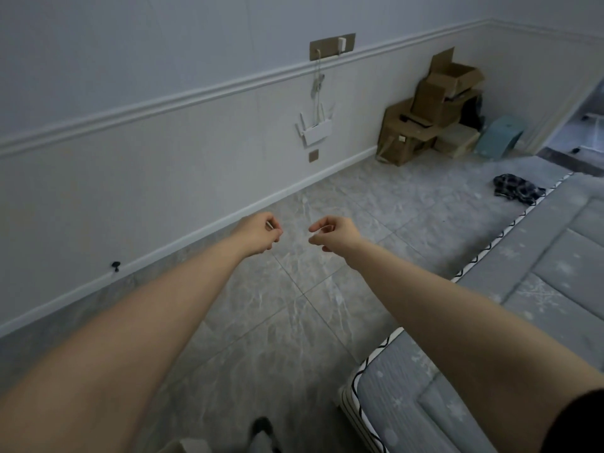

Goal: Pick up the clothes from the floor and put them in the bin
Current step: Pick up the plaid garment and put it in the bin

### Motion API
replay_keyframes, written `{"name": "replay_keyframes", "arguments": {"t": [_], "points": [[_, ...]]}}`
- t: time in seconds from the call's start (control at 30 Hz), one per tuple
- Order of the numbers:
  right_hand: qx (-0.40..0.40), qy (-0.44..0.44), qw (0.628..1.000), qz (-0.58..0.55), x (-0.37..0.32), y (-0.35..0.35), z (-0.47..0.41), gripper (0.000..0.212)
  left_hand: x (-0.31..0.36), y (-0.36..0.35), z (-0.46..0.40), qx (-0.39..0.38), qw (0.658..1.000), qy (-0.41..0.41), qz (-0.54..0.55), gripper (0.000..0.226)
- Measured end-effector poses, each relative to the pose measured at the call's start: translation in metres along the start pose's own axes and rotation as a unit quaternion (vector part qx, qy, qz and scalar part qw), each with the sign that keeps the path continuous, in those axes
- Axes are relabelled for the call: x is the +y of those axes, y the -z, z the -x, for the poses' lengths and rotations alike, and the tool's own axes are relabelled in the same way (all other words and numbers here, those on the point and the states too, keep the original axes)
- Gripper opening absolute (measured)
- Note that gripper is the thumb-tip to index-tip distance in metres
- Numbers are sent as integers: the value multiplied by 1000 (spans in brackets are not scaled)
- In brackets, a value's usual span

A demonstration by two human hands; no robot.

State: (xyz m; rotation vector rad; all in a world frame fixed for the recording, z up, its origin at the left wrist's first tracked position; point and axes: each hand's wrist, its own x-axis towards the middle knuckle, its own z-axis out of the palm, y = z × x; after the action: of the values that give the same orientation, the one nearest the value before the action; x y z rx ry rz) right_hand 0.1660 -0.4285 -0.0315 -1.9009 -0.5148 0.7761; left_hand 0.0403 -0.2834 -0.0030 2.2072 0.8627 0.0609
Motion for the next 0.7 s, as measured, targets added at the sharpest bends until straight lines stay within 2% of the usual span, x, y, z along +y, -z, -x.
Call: {"name": "replay_keyframes", "arguments": {"t": [0.2,0.33,0.5,0.7], "points": [[48,-33,998,-18,-7,18,-59,17,4,7,-86,-43,999,-21,-10,8],[130,-69,987,-64,-25,31,-100,17,18,27,-152,-102,985,-104,-91,5],[131,-59,989,-35,-54,50,-124,24,49,47,-214,-130,966,-179,-133,9],[201,-31,967,-155,-58,78,-146,20,89,24,-260,-172,976,-135,-14,18]]}}
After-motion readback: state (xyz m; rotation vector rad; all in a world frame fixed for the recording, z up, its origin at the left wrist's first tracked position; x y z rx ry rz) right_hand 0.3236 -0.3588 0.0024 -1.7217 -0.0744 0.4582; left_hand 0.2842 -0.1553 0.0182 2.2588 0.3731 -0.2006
